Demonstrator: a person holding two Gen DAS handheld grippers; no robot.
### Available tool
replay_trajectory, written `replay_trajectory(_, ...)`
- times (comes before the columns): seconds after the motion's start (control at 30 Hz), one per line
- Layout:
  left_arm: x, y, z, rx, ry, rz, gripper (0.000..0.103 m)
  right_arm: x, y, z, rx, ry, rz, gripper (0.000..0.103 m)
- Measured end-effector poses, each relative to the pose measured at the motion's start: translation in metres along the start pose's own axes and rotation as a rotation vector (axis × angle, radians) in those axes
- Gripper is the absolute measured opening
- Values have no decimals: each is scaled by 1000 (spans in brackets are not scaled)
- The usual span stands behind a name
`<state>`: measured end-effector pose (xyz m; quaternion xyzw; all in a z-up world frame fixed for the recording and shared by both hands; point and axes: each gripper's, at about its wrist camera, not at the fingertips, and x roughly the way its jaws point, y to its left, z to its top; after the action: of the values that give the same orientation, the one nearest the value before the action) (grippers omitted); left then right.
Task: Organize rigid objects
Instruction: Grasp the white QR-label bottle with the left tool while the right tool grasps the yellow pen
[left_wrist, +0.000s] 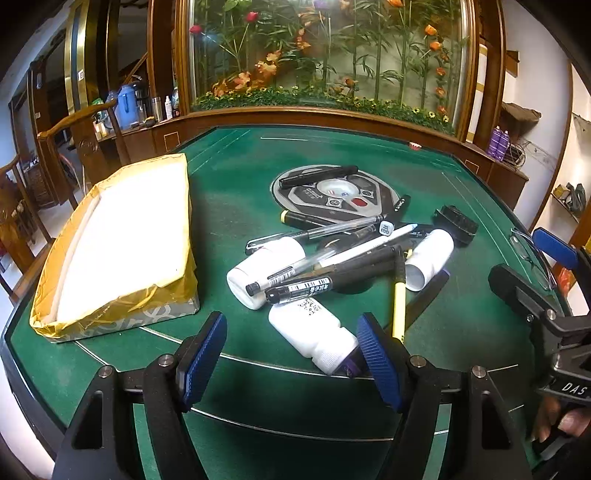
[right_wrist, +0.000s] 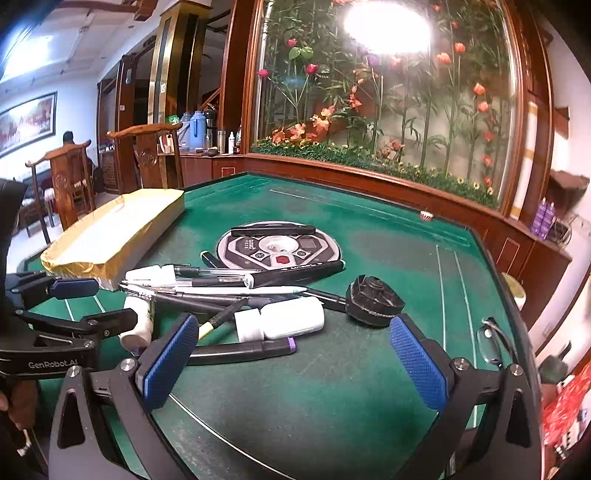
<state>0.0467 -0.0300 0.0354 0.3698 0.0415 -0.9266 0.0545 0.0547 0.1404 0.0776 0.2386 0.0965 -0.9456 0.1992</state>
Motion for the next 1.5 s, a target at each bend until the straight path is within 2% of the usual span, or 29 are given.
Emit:
replay_trajectory(0.1, -2, 1, -1, 0, 2, 5, 76, -2, -2, -1, 16, -20, -5, 97)
replay_trajectory(0.17, -2, 5, 0, -10, 12, -7, 76, -2, -5, -1, 26, -13, -6, 96)
replay_trajectory(0.27, 1, 21, 4, -92, 58, -72, 75, 0, -8, -2, 37, 2, 5, 85)
replay_trajectory(0.33, 5, 33, 6, -155, 93, -102, 70, 2, -10, -3, 43, 21, 7, 78)
replay_trajectory(0.4, 10, 39, 6, -192, 131, -121, 63, 3, -14, -3, 66, 35, 19, 78)
replay_trajectory(0.5, 19, 37, 6, -228, 184, -156, 58, 2, -20, -3, 96, 36, 27, 76)
replay_trajectory(0.83, 40, 12, 14, -214, 272, -170, 56, 0, -26, -2, 138, 45, 60, 75)
replay_trajectory(0.87, 45, 12, 14, -216, 278, -168, 51, 0, -26, -2, 139, 47, 65, 75)
replay_trajectory(0.9, 46, 12, 15, -208, 259, -147, 44, 0, -27, -2, 141, 48, 70, 75)
replay_trajectory(1.03, 47, 16, 14, -187, 242, -141, 36, 1, -25, -2, 141, 64, 98, 75)
replay_trajectory(1.3, 31, 29, 0, -140, 229, -166, 35, 9, -11, -6, 113, 123, 186, 75)
replay_trajectory(1.5, 21, 31, -10, -115, 190, -174, 35, 15, 15, -9, 55, 181, 211, 61)
